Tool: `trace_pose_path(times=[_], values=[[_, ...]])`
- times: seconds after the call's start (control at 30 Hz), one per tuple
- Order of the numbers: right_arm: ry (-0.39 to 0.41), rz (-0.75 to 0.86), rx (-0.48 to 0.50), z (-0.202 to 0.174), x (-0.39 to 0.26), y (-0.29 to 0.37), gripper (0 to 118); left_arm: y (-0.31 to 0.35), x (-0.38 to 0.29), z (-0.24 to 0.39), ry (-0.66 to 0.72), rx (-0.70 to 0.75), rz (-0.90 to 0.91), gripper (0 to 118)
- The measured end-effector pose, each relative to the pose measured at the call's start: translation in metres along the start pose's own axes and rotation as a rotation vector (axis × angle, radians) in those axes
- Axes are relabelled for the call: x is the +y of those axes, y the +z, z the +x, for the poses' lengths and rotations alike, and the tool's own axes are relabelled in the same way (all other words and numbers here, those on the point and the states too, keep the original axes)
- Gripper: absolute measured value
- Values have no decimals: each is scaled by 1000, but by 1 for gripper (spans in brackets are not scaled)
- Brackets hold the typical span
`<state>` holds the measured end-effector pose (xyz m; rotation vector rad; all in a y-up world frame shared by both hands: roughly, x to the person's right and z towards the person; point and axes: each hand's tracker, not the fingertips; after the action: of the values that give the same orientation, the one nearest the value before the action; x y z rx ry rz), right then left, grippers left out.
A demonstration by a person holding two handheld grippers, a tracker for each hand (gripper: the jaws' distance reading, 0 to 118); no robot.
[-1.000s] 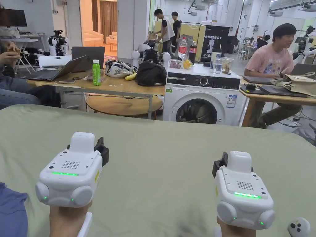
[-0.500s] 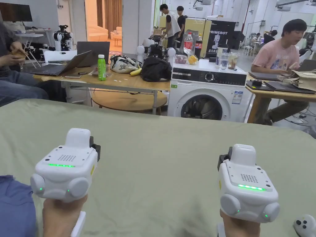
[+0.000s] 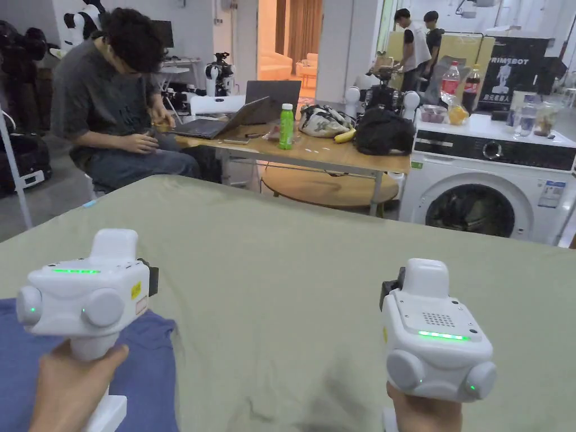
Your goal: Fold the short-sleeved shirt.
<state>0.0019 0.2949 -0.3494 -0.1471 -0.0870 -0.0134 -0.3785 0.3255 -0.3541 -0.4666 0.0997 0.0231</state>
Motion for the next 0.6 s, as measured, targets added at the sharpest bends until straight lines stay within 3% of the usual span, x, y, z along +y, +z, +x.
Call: trace_pose_path(times=[0.13, 0.2, 0.27, 0.3, 0.33, 0.47, 0.6], values=[[27, -20, 71, -35, -9, -5, 0, -3, -12, -46, 37, -2, -174, 2], [30, -37, 95, -47, -15, -8, 0, -9, -22, -68, 69, -19, -255, 28], [34, -52, 116, -55, -21, -10, 0, -12, -32, -84, 111, -26, -322, 75], [41, -62, 122, -59, -24, -11, 0, -15, -38, -90, 137, -24, -361, 89], [47, -69, 127, -61, -27, -11, 0, -19, -43, -95, 150, -20, -387, 93], [69, -96, 144, -66, -38, -16, 0, -35, -61, -102, 147, -77, -483, 93], [78, -120, 149, -66, -43, -15, 0, -80, -86, -110, 155, -33, -621, 93]])
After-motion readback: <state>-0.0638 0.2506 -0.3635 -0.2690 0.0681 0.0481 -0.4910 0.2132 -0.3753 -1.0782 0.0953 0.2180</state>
